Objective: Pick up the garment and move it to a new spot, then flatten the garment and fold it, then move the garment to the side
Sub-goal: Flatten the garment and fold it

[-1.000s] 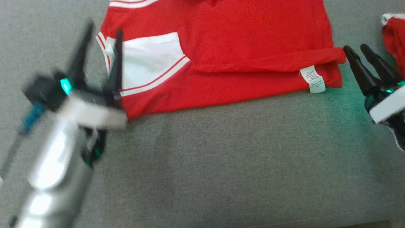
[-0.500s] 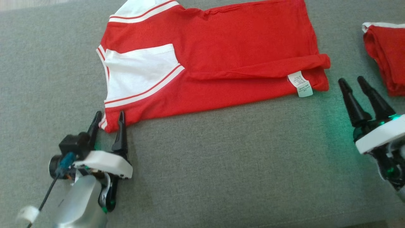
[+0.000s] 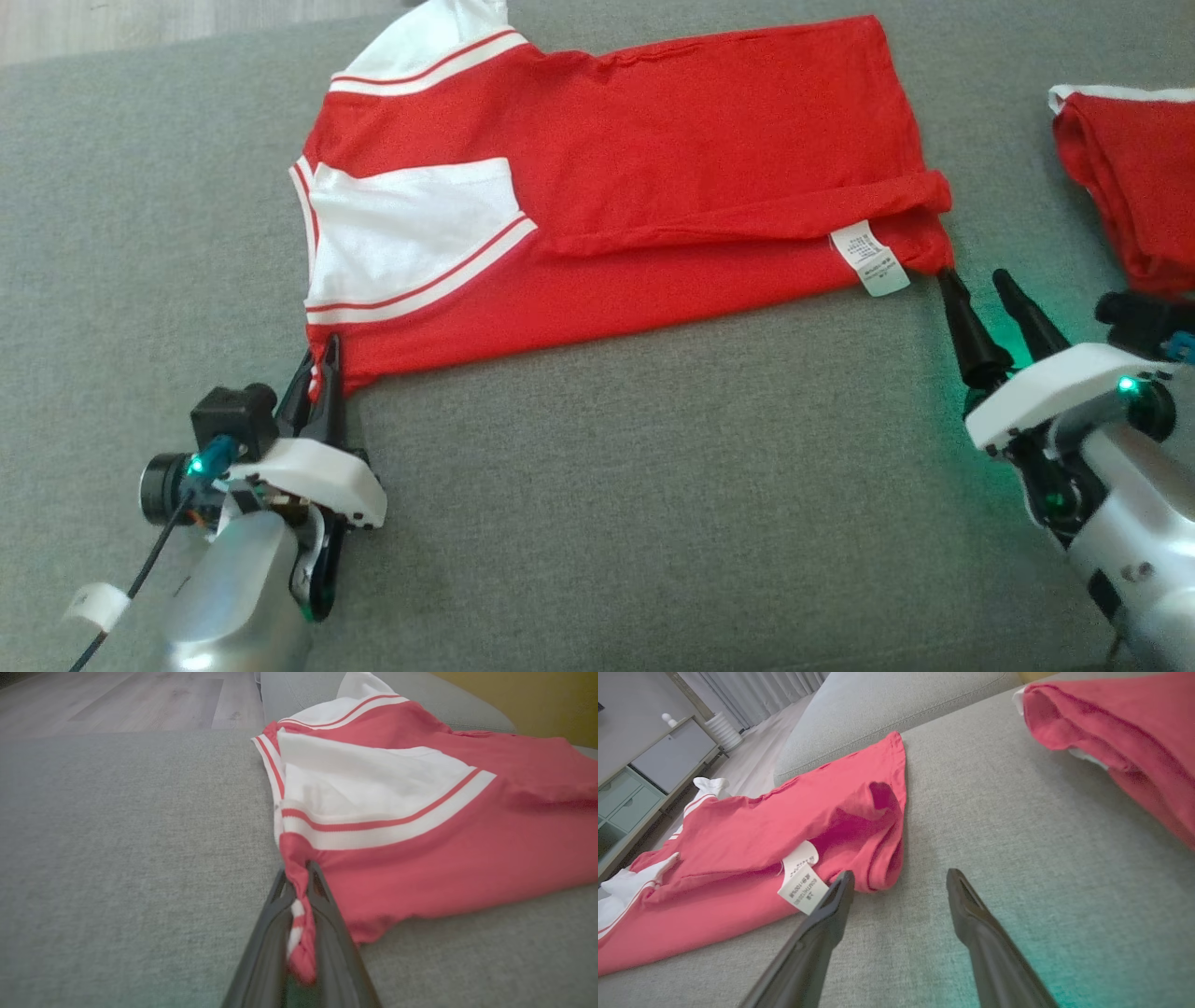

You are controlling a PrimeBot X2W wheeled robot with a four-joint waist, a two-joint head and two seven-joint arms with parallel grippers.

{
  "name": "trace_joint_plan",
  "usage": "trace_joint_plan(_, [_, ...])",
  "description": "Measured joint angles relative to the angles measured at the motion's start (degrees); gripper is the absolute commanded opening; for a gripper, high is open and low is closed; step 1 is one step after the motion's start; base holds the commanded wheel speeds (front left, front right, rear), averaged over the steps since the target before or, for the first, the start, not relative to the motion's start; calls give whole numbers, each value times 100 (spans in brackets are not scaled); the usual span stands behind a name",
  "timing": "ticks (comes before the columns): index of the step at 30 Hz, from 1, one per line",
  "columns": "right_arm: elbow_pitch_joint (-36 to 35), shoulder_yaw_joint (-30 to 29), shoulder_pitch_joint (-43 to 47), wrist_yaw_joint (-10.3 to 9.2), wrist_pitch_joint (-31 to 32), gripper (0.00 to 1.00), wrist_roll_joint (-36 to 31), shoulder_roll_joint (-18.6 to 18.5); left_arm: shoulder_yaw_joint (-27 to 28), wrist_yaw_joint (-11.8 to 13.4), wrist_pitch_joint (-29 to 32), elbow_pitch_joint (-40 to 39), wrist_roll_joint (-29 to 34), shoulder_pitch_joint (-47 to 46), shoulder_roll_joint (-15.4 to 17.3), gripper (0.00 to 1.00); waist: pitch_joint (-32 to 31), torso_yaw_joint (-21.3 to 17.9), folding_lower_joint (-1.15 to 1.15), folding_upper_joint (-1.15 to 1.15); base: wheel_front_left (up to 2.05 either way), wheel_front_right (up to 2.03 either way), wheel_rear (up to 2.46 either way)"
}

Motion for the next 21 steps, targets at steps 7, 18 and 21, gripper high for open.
trace_joint_plan(7, [794, 163, -229, 0, -7, 100, 1, 428, -3, -58, -97, -15, 10, 26, -1, 0, -84, 75, 0, 0, 0, 0, 0])
trace_joint_plan(18, [1304, 372, -616, 0, -15, 100, -466, 660, 13, -113, -129, -120, 152, 166, 4, 0, -176, 107, 0, 0, 0, 0, 0])
trace_joint_plan(21, [1332, 247, -694, 0, -15, 100, -761, 669, 15, -142, -129, -172, 198, 167, 5, 0, -180, 137, 0, 0, 0, 0, 0])
